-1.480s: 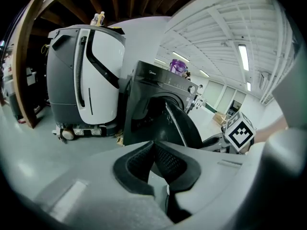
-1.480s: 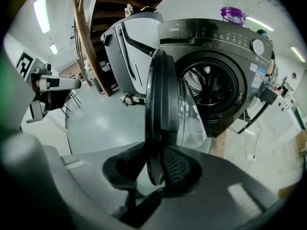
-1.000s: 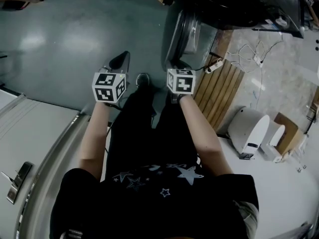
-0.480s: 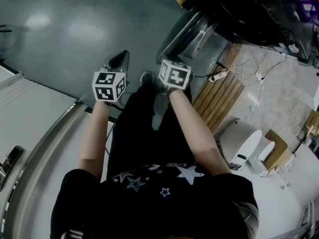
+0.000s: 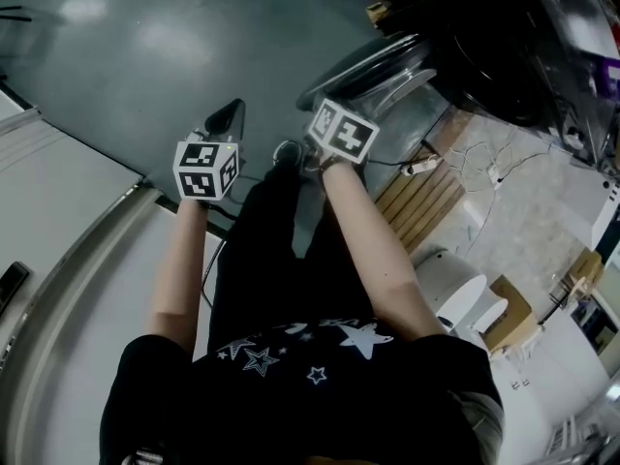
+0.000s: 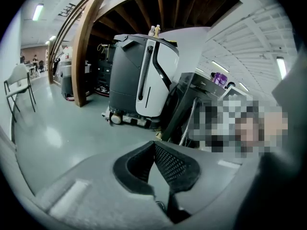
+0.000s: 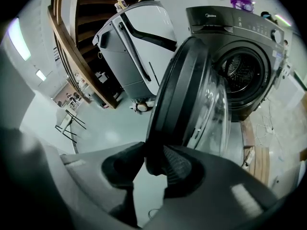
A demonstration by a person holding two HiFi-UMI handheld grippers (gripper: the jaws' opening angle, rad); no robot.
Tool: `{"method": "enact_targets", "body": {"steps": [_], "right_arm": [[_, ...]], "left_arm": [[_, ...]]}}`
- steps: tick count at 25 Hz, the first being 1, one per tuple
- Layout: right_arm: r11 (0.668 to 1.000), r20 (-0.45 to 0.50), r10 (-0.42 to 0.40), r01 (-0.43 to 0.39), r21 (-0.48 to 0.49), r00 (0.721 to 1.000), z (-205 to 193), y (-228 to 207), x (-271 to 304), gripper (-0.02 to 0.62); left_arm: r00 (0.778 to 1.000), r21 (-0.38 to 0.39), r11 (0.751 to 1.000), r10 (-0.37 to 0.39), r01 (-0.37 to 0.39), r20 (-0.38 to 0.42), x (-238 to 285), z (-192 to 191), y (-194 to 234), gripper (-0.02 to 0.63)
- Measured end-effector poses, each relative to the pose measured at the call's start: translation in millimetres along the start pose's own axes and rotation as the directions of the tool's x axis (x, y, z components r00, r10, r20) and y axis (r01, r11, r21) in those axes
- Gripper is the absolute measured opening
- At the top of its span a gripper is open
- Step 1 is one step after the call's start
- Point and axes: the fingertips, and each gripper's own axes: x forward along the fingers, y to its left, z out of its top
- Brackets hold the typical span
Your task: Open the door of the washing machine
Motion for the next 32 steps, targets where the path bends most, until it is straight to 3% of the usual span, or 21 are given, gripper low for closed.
{"method": "enact_targets", "body": {"steps": [11,16,22,32], "right_arm": [[0.998,0.01,0.044,-0.044,-0.053,0.999,30.1,51.3,33.0,0.133],[0.987,0.001,0.08,-0.079,-0.139,0.997,41.6,69.8,48.0,0.133],[0.949,-0.023,0.104,-0.106,-0.297,0.994,47.0,88.5,58.2,0.123],[0.932,-0.002,0.175,-0.166,-0.321,0.985,54.7,103.7,29.9,0.123]], "left_arm": [[0.998,-0.05,0.997,0.061,-0.061,0.003,-11.1,-7.8,39.4,0.011],[0.997,-0.063,0.995,0.074,-0.073,0.0,-8.7,-9.3,46.7,0.011],[0.996,-0.066,0.994,0.092,-0.092,0.005,-10.2,-7.0,51.6,0.011],[0.997,-0.063,0.995,0.081,-0.08,0.01,-22.5,2.2,39.9,0.011]]}}
